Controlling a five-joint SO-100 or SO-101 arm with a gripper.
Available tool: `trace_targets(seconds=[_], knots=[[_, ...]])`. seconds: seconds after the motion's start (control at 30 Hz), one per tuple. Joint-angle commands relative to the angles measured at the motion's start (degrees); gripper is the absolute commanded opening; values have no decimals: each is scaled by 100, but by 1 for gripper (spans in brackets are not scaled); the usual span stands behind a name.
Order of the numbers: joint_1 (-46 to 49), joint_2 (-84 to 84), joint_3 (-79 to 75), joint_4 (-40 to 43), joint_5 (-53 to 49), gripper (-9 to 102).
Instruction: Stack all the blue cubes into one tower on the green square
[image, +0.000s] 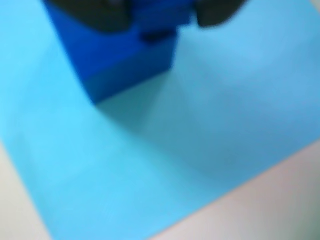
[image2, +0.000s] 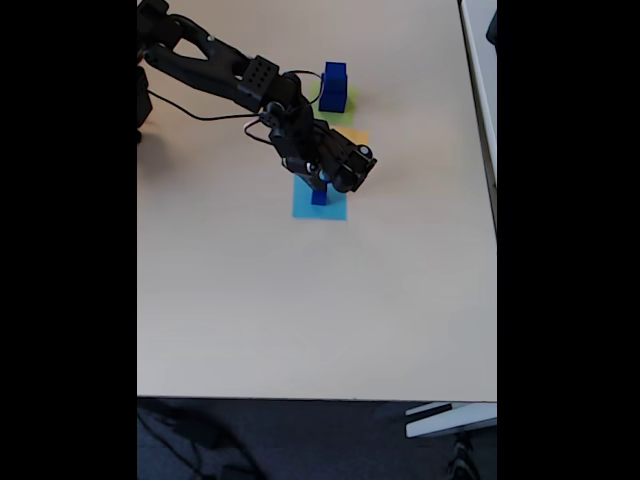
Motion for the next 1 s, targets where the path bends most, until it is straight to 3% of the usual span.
trace_targets(seconds=[0.0,0.67,0.97], knots=[[35,360,-202,-53,-123,0],[-114,747,-396,-9,-352,0],[-686,589,-615,-26,97,0]])
